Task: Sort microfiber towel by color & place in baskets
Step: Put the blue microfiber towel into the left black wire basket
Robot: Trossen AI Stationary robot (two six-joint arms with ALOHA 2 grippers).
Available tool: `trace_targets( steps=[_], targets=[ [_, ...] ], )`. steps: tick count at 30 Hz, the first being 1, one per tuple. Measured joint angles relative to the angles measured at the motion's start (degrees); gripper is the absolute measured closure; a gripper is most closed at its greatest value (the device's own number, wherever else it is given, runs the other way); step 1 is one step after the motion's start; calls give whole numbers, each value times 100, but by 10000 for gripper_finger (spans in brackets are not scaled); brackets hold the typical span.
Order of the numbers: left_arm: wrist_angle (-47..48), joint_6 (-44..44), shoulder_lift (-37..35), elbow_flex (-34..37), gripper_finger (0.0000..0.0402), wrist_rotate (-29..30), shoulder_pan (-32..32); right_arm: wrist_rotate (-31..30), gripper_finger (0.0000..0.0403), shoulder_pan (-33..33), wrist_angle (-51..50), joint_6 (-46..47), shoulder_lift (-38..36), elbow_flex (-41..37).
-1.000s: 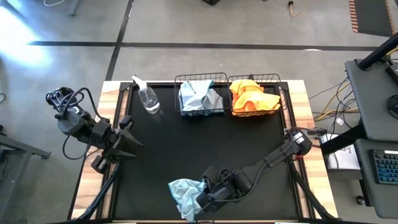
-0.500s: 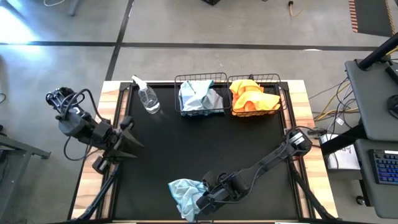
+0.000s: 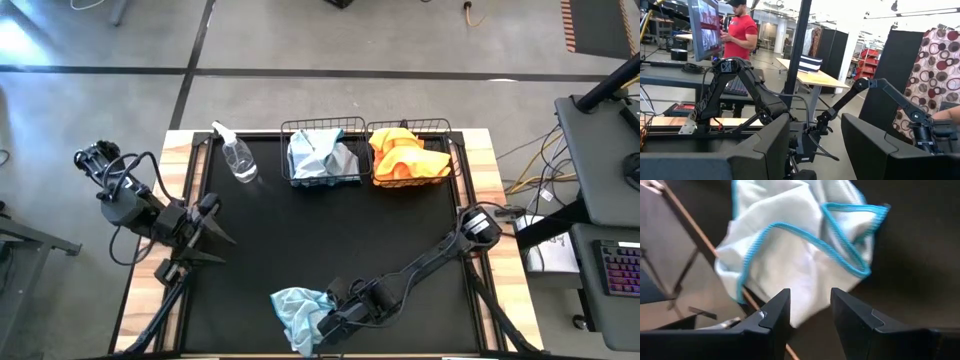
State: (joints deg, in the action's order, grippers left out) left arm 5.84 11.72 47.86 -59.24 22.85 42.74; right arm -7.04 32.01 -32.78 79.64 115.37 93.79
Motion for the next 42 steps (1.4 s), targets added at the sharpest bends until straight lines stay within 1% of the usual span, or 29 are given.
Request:
trace_targets(
  steps=[4, 13, 17, 21, 25, 29, 38, 42],
  targets=[
    [-4, 15, 28, 0, 237, 0, 0, 1, 268, 0, 404, 42, 0, -187],
    [-34, 84, 28, 0, 237, 0, 0, -19, 268, 0, 447, 73, 14, -226],
    [-35, 84, 28, 0, 237, 0, 0, 5, 268, -2, 520, 87, 200, -226],
    [-58, 84, 28, 0, 237, 1, 0, 262, 268, -4, 987, 195, 563, -230],
    [-83, 86, 28, 0, 237, 2, 0, 696, 268, -7, 1765, 235, 868, -224],
    [-83, 86, 28, 0, 237, 2, -2, 746, 268, -4, 2317, 289, 1017, -219],
    [-80, 147, 30, 0, 237, 2, -2, 714, 269, -4, 2346, 184, 1027, -219],
    [-88, 193, 42, 0, 237, 4, -2, 707, 282, -2, 2328, 152, 1032, -219]
  ],
)
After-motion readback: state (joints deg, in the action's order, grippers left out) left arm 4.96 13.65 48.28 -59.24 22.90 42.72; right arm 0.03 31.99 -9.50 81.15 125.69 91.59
